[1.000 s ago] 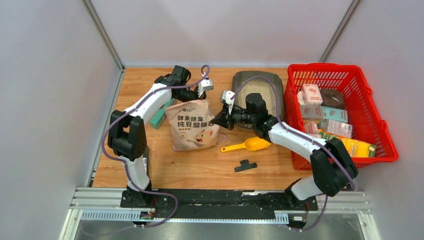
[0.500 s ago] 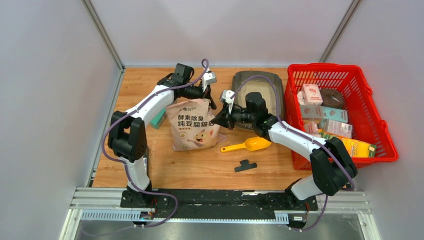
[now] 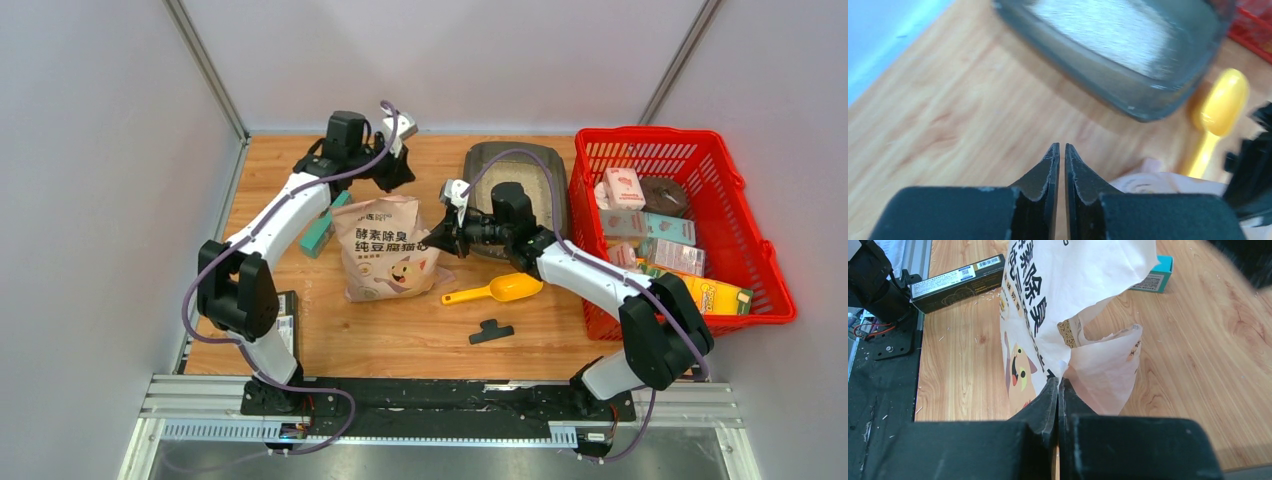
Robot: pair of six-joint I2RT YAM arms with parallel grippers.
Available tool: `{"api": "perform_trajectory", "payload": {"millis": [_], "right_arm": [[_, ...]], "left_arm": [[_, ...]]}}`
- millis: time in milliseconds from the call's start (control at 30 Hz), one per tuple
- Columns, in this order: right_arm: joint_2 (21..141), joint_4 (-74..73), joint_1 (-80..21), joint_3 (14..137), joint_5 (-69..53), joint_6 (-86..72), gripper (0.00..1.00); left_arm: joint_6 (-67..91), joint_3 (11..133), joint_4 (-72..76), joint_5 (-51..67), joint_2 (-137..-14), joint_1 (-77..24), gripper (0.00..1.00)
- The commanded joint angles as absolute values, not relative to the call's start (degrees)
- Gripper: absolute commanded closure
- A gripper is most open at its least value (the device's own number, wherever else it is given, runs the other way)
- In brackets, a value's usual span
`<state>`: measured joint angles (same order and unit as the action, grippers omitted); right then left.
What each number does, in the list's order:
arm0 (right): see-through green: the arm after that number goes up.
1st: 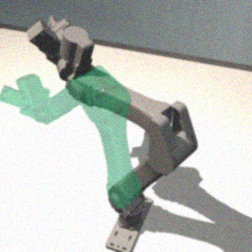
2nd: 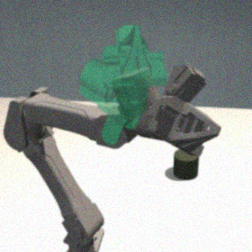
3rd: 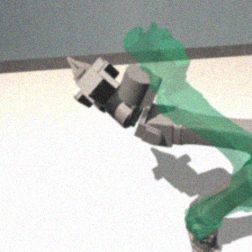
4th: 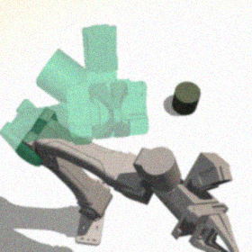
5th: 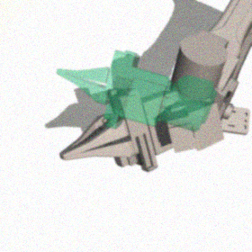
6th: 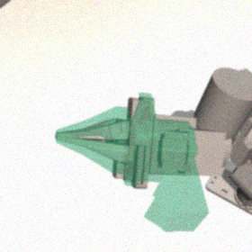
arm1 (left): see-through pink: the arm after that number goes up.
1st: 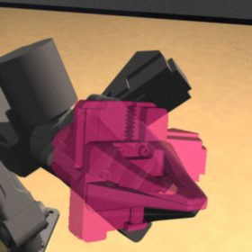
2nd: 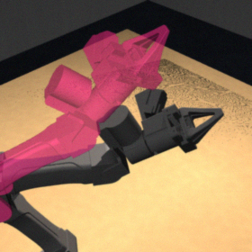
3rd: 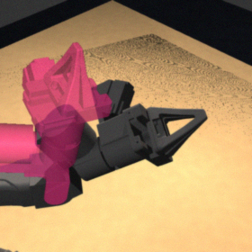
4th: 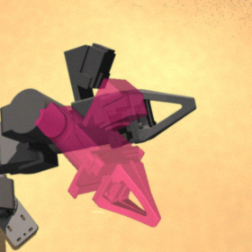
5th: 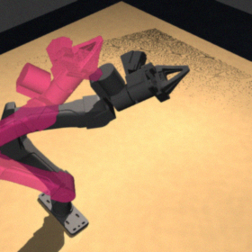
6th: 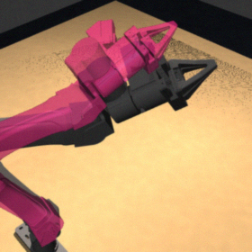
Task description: Fill the litter box with clean litter
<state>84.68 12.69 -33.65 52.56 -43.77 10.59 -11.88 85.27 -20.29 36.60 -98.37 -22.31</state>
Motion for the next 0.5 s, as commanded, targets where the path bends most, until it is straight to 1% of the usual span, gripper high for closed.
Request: {"api": "perform_trajectory", "payload": {"millis": [0,33,100,167,200,233,267,467], "right_arm": [[84.38,13.62,-32.96,54.76,-44.03,12.22,1.0],[84.38,13.71,-32.87,54.67,-44.03,12.13,1.0],[84.38,14.06,-32.78,54.76,-44.03,12.04,1.0],[84.64,14.41,-32.7,54.76,-44.03,11.95,1.0],[84.64,14.5,-32.78,54.76,-44.12,11.87,1.0],[84.9,14.5,-32.78,54.76,-44.21,11.78,1.0],[84.99,14.59,-32.78,54.76,-44.3,11.6,1.0],[85.69,14.5,-32.78,55.2,-44.82,11.51,1.0]], "left_arm": [[-12.47,89.12,-22.55,25.23,-93.78,-18.55,0.86],[-13.87,88.86,-24.41,25.57,-93.61,-17.76,0.87],[-18.09,87.89,-30.65,27.24,-93.16,-17.49,0.92],[-23.0,87.89,-37.75,33.11,-93.51,-17.58,0.96],[-23.46,87.72,-39.01,35.31,-93.78,-17.67,0.97],[-23.73,87.54,-39.81,38.38,-93.87,-17.84,0.98],[-23.64,86.67,-40.16,39.02,-94.04,-18.89,1.0],[-22.33,85.87,-38.95,41.39,-95.62,-23.55,1.0]]}}
